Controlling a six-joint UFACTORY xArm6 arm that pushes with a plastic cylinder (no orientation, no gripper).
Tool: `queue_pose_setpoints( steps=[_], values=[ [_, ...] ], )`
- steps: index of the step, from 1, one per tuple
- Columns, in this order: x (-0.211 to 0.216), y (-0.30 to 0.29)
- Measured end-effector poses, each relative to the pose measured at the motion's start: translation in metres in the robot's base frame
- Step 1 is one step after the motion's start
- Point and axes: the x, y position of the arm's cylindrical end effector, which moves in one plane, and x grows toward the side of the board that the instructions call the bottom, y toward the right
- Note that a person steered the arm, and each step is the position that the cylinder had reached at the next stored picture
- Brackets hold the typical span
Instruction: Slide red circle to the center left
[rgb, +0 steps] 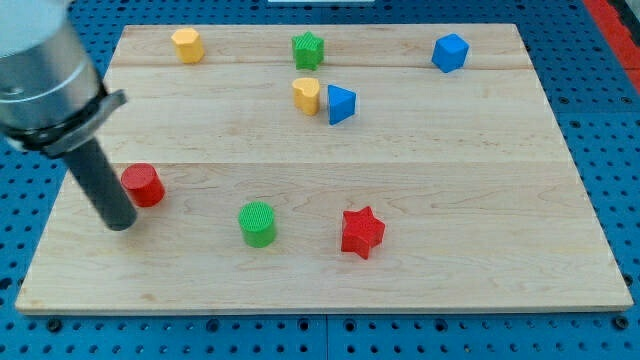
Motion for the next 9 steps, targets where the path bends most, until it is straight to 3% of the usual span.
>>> queue_pose_setpoints(
  steps=[2, 4, 6, 7, 9],
  values=[
    [-0.02, 0.016],
    [-0.076, 0.016],
    [-0.056, 0.048],
    [-0.079, 0.063],
    [-0.088, 0.026]
  ],
)
